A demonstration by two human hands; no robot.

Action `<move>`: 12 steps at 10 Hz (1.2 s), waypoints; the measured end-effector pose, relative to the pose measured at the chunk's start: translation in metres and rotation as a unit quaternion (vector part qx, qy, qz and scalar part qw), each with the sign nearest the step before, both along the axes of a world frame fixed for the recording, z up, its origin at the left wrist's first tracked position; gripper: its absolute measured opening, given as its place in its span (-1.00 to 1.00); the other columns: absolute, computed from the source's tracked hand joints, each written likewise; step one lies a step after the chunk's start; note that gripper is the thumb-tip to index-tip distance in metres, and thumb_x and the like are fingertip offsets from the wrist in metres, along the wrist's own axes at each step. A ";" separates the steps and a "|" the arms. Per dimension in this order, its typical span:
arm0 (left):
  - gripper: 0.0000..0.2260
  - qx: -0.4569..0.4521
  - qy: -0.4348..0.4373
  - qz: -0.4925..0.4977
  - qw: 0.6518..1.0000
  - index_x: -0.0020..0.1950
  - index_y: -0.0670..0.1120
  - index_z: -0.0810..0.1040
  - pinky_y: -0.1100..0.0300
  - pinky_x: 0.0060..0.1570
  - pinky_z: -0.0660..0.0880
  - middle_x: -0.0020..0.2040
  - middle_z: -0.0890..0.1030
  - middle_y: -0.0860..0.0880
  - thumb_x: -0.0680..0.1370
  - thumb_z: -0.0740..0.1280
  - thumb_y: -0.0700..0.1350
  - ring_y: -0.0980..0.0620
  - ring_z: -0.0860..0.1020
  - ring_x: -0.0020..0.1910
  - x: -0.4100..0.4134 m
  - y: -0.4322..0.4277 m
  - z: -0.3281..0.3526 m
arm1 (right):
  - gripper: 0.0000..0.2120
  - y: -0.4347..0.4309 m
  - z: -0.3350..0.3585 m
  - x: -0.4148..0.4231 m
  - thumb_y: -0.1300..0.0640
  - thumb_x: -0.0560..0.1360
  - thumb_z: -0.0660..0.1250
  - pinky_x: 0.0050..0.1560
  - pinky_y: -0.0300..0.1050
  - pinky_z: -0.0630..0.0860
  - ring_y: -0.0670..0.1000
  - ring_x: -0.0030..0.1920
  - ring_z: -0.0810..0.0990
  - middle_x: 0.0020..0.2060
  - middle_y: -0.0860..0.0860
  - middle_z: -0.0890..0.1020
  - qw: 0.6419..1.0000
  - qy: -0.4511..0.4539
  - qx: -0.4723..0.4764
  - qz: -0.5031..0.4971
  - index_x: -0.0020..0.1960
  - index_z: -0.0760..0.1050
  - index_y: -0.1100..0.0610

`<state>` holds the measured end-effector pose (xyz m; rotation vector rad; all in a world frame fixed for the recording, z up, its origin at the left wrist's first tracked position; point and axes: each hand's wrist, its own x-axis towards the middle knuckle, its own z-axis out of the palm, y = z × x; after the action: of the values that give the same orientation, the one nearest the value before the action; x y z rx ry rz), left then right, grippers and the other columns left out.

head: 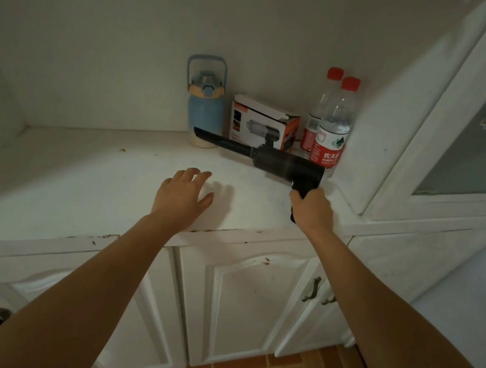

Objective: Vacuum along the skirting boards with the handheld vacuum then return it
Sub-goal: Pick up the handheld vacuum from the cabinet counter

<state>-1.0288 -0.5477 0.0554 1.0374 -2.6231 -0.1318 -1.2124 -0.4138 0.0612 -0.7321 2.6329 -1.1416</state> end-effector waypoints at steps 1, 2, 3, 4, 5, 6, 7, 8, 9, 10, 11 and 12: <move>-0.56 0.013 0.021 -0.003 1.000 0.47 -0.04 0.27 0.04 0.33 0.28 0.44 0.34 -0.08 0.61 0.16 0.05 -0.07 0.31 0.40 0.004 0.002 0.002 | -0.66 0.016 0.014 0.006 0.07 0.58 0.20 -0.16 -0.11 0.38 0.04 -0.16 0.46 -0.09 0.13 0.49 0.996 -0.028 -0.084 0.003 0.22 0.32 0.30; -0.56 0.045 0.072 -0.003 0.996 0.46 -0.07 0.30 0.03 0.29 0.32 0.42 0.36 -0.10 0.60 0.19 0.03 -0.08 0.33 0.38 0.005 0.010 0.007 | -0.74 0.036 0.025 0.014 0.11 0.56 0.23 -0.27 -0.16 0.44 0.05 -0.18 0.51 -0.16 0.11 0.50 0.980 -0.072 -0.183 -0.006 0.13 0.32 0.27; -0.56 0.081 0.124 -0.009 0.989 0.45 -0.08 0.31 0.02 0.28 0.33 0.41 0.36 -0.11 0.60 0.20 0.03 -0.09 0.34 0.37 0.003 0.024 0.015 | -0.78 0.062 0.030 0.026 0.13 0.55 0.26 -0.29 -0.24 0.51 0.04 -0.17 0.57 -0.09 0.13 0.53 0.965 -0.104 -0.240 -0.009 0.11 0.28 0.18; -0.57 0.100 0.144 -0.021 0.984 0.45 -0.07 0.31 0.01 0.30 0.32 0.42 0.35 -0.12 0.60 0.20 0.03 -0.10 0.32 0.38 0.002 0.037 0.021 | -0.73 0.086 0.033 0.039 0.17 0.53 0.29 -0.28 -0.23 0.54 0.00 -0.24 0.56 -0.11 0.13 0.53 0.956 -0.127 -0.262 -0.020 0.16 0.29 0.20; -0.57 0.113 0.154 -0.029 0.981 0.45 -0.06 0.32 0.02 0.31 0.31 0.43 0.35 -0.11 0.60 0.20 0.03 -0.10 0.33 0.38 0.002 0.049 0.023 | -0.71 0.111 0.035 0.051 0.20 0.51 0.31 -0.35 -0.28 0.52 -0.03 -0.27 0.54 -0.19 0.07 0.52 0.946 -0.174 -0.269 -0.040 0.16 0.28 0.15; -0.56 0.127 0.152 -0.030 0.980 0.44 -0.05 0.32 0.03 0.33 0.30 0.43 0.35 -0.11 0.60 0.21 0.04 -0.09 0.33 0.39 0.004 0.062 0.019 | -0.72 0.133 0.032 0.063 0.23 0.49 0.32 -0.37 -0.30 0.46 -0.05 -0.29 0.53 -0.23 0.05 0.51 0.948 -0.188 -0.251 -0.047 0.12 0.29 0.12; -0.56 0.143 0.146 -0.036 0.978 0.45 -0.05 0.31 0.02 0.33 0.29 0.44 0.34 -0.11 0.60 0.20 0.04 -0.10 0.32 0.39 0.007 0.073 0.014 | -0.82 0.150 0.028 0.074 0.25 0.49 0.31 -0.35 -0.30 0.43 -0.05 -0.29 0.52 -0.26 0.06 0.52 0.947 -0.205 -0.240 -0.062 0.06 0.39 0.15; -0.57 0.148 0.150 -0.045 0.977 0.44 -0.05 0.32 0.02 0.34 0.29 0.43 0.35 -0.12 0.60 0.21 0.04 -0.10 0.32 0.39 0.013 0.081 0.009 | -0.79 0.166 0.025 0.081 0.24 0.50 0.31 -0.31 -0.25 0.50 -0.01 -0.23 0.56 -0.18 0.12 0.54 0.931 -0.254 -0.253 -0.066 0.11 0.43 0.23; -0.57 0.152 0.147 -0.049 0.976 0.44 -0.06 0.32 0.01 0.34 0.29 0.42 0.35 -0.13 0.60 0.21 0.03 -0.11 0.33 0.38 0.019 0.086 0.005 | -0.72 0.183 0.024 0.087 0.26 0.49 0.33 -0.24 -0.17 0.58 0.02 -0.17 0.58 -0.11 0.14 0.55 0.913 -0.289 -0.281 -0.055 0.18 0.39 0.23; -0.57 0.155 0.148 -0.059 0.975 0.44 -0.07 0.33 0.00 0.33 0.29 0.42 0.36 -0.14 0.60 0.21 0.03 -0.12 0.34 0.38 0.022 0.091 0.004 | -0.65 0.198 0.026 0.092 0.28 0.47 0.35 -0.11 -0.06 0.60 0.04 -0.16 0.61 -0.08 0.15 0.57 0.911 -0.297 -0.284 -0.042 0.22 0.38 0.22; -0.57 0.161 0.150 -0.070 0.973 0.44 -0.06 0.32 0.00 0.34 0.28 0.42 0.36 -0.13 0.60 0.22 0.03 -0.11 0.33 0.38 0.021 0.100 0.006 | -0.61 0.208 0.026 0.100 0.30 0.45 0.37 -0.11 -0.05 0.61 0.04 -0.19 0.61 -0.10 0.15 0.57 0.909 -0.299 -0.288 -0.035 0.24 0.38 0.25; -0.57 0.175 0.155 -0.080 0.969 0.44 -0.06 0.33 0.00 0.36 0.28 0.42 0.36 -0.12 0.59 0.22 0.02 -0.10 0.33 0.39 0.022 0.110 0.005 | -0.62 0.217 0.025 0.110 0.28 0.45 0.36 -0.13 -0.05 0.60 0.03 -0.21 0.59 -0.13 0.14 0.56 0.909 -0.289 -0.299 -0.043 0.24 0.38 0.27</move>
<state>-1.0068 -0.4375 0.0608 0.8237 -2.4368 -0.7557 -1.1027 -0.1968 0.0861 -0.2783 1.8389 -1.8762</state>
